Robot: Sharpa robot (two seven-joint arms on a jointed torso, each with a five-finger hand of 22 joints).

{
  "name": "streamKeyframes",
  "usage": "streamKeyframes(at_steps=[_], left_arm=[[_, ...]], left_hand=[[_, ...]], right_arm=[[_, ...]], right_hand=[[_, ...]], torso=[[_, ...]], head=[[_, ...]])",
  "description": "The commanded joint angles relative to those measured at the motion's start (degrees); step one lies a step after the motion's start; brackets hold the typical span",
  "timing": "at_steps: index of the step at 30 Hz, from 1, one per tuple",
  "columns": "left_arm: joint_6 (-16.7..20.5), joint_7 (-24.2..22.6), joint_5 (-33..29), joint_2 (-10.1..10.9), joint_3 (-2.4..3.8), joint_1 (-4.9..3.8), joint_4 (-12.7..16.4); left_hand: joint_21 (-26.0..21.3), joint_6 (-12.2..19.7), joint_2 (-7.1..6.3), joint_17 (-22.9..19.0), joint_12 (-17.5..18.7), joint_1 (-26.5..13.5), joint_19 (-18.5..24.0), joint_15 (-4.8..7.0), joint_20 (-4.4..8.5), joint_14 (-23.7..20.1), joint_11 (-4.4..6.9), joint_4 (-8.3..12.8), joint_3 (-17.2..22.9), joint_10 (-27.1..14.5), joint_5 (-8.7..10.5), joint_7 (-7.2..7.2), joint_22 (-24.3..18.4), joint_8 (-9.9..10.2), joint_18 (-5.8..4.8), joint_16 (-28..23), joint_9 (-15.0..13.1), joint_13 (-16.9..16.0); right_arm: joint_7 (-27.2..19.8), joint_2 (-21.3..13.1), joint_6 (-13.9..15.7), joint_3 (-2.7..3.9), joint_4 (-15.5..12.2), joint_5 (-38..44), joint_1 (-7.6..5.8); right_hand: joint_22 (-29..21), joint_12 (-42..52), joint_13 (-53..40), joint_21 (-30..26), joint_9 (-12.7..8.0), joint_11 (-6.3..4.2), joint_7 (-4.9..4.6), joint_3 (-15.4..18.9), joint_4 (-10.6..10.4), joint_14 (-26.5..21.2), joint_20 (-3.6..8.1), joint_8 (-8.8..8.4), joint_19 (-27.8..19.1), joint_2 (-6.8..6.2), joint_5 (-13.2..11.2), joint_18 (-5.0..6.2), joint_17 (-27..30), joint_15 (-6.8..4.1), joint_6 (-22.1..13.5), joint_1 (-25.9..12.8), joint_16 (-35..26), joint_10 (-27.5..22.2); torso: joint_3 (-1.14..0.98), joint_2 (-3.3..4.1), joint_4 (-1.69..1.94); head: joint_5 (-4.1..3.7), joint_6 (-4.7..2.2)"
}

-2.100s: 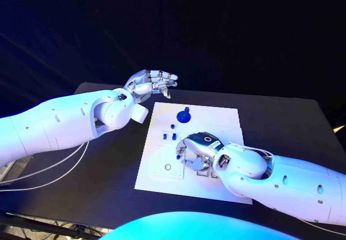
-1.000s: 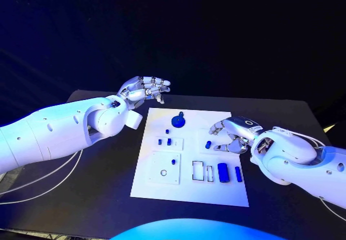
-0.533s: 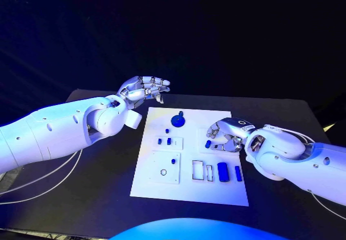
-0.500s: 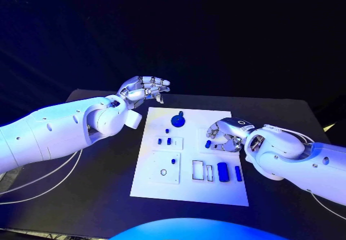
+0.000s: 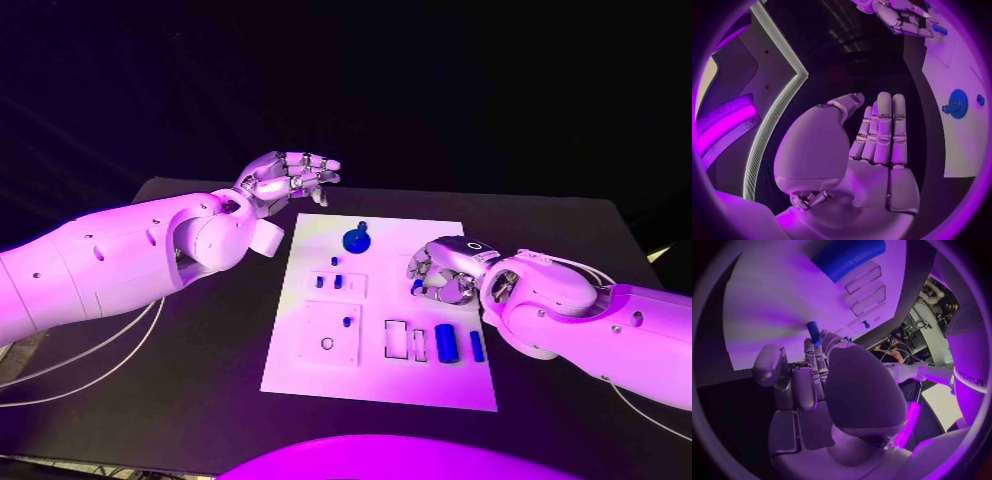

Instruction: Assemble the parts on the task board

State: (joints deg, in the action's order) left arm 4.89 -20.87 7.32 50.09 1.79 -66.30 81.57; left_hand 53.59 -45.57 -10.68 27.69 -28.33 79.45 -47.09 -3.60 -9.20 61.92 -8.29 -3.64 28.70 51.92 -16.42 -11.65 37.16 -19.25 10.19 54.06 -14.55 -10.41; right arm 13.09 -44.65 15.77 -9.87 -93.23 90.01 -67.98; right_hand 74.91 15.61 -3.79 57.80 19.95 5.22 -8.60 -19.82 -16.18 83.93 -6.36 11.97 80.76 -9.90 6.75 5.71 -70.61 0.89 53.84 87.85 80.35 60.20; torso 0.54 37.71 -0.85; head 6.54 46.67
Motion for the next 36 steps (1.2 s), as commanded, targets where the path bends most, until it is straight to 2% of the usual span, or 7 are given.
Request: streamKeyframes(at_steps=[1, 12, 14, 16, 21, 30, 36], left_arm=[[-0.9, -0.2, 0.0, 0.0, 0.04, -0.04, 0.2], [-1.1, 0.1, 0.6, 0.2, 0.04, -0.04, 0.3], [-1.2, 0.2, 0.7, 0.3, 0.04, -0.04, 0.3], [-1.3, 0.3, 0.9, 0.3, 0.04, -0.04, 0.3], [-1.4, 0.3, 1.0, 0.4, 0.04, -0.04, 0.4], [-1.5, 0.4, 1.0, 0.4, 0.04, -0.04, 0.3], [-1.5, 0.4, 1.0, 0.4, 0.04, -0.04, 0.2]], left_hand=[[-0.3, 0.4, 0.13, -0.1, 0.1, 0.3, -0.4, -0.2, -0.16, -0.1, -0.11, 0.0, -0.3, -0.3, 0.2, -1.01, -0.1, 0.2, 0.31, -0.3, 0.1, 0.1], [-0.4, 0.4, 0.19, -0.1, 0.1, 0.4, -0.5, -0.2, -0.18, -0.1, -0.09, -0.1, -0.4, -0.3, 0.23, -1.0, -0.2, 0.1, 0.31, -0.3, 0.1, 0.1], [-0.4, 0.4, 0.18, -0.1, 0.1, 0.4, -0.5, -0.2, -0.18, -0.1, -0.09, -0.1, -0.4, -0.3, 0.24, -1.0, -0.2, 0.1, 0.31, -0.3, 0.1, 0.1], [-0.4, 0.4, 0.18, -0.1, 0.1, 0.4, -0.5, -0.2, -0.18, -0.1, -0.09, -0.1, -0.4, -0.3, 0.24, -1.0, -0.2, 0.1, 0.31, -0.3, 0.1, 0.1], [-0.5, 0.5, 0.16, -0.1, 0.1, 0.3, -0.5, -0.21, -0.19, -0.1, -0.11, -0.1, -0.5, -0.3, 0.29, -1.02, -0.2, 0.1, 0.31, -0.3, 0.1, 0.1], [-0.5, 0.5, 0.15, -0.1, 0.1, 0.3, -0.5, -0.23, -0.2, -0.2, -0.13, -0.2, -0.5, -0.4, 0.34, -1.03, -0.2, 0.1, 0.31, -0.4, 0.1, 0.1], [-0.5, 0.5, 0.15, -0.1, 0.1, 0.3, -0.5, -0.23, -0.2, -0.2, -0.13, -0.2, -0.5, -0.4, 0.34, -1.03, -0.2, 0.1, 0.31, -0.4, 0.1, 0.1]], right_arm=[[-0.4, 0.2, -1.5, -0.08, 0.4, 0.0, 0.11], [0.1, 0.5, -3.0, -0.25, 1.0, 1.1, 0.52], [0.2, 0.5, -3.1, -0.26, 1.0, 1.3, 0.57], [0.2, 0.5, -2.9, -0.27, 0.9, 1.4, 0.61], [0.0, 0.5, -1.3, -0.28, 0.7, 1.5, 0.69], [0.3, 0.4, 3.9, -0.27, 0.3, 0.6, 0.77], [0.5, -0.4, 5.2, -0.22, -0.7, -0.9, 0.7]], right_hand=[[6.2, -0.5, 0.0, 0.2, 0.1, -0.01, 0.08, -0.5, 0.1, 2.0, 0.14, 0.19, 0.5, 0.05, -0.4, -0.49, -0.1, -0.37, 0.5, -0.6, 0.2, 0.6], [6.5, -1.7, 0.0, 0.3, 0.4, -0.05, 0.07, -3.2, 1.2, 2.0, 0.18, 0.56, 0.5, -0.14, -0.3, -0.51, -0.1, -0.44, 1.8, -0.3, 0.2, 1.7], [6.7, -2.6, 0.0, 0.3, 0.5, -0.08, 0.02, -6.1, 2.4, 2.0, 0.27, 0.59, 0.5, -0.03, -3.3, -0.52, -0.2, -0.44, 2.2, 0.1, 0.3, 2.3], [6.8, -2.8, -0.1, 0.4, 0.6, -0.12, 0.04, -7.1, 2.9, 2.0, 0.28, 0.68, 0.5, -0.14, -3.3, -0.54, -0.2, -0.47, 2.5, 0.0, 0.3, 2.8], [7.2, -2.5, -0.5, 1.1, 1.1, -0.57, 0.36, -8.9, 4.1, 2.0, 0.47, 1.25, 0.7, 0.03, -3.4, -0.61, -0.4, -0.82, 3.5, -0.7, 0.4, 4.8], [7.8, -2.5, -1.0, 2.4, 2.2, -1.39, 1.12, -10.6, 5.7, 2.2, 1.02, 2.65, 1.2, 0.55, -3.5, -0.81, -0.8, -1.48, 5.5, -3.1, 0.6, 7.4], [8.0, -2.7, -1.2, 2.4, 2.7, -1.59, 1.31, -11.1, 6.5, 2.2, 1.19, 3.12, 1.2, 0.91, -3.3, -0.82, -0.8, -1.65, 5.9, -3.5, 0.6, 8.0]], torso=[[0.05, -0.02, -0.05], [-0.02, -0.02, -0.04], [-0.02, -0.02, -0.05], [-0.01, -0.02, -0.06], [0.0, 0.0, -0.06], [0.0, -0.04, -0.01], [-0.02, -0.08, 0.02]], head=[[-0.07, 0.0], [-0.02, 0.08], [-0.02, 0.11], [-0.06, 0.16], [-0.12, 0.14], [-0.14, 0.21], [-0.13, 0.19]])
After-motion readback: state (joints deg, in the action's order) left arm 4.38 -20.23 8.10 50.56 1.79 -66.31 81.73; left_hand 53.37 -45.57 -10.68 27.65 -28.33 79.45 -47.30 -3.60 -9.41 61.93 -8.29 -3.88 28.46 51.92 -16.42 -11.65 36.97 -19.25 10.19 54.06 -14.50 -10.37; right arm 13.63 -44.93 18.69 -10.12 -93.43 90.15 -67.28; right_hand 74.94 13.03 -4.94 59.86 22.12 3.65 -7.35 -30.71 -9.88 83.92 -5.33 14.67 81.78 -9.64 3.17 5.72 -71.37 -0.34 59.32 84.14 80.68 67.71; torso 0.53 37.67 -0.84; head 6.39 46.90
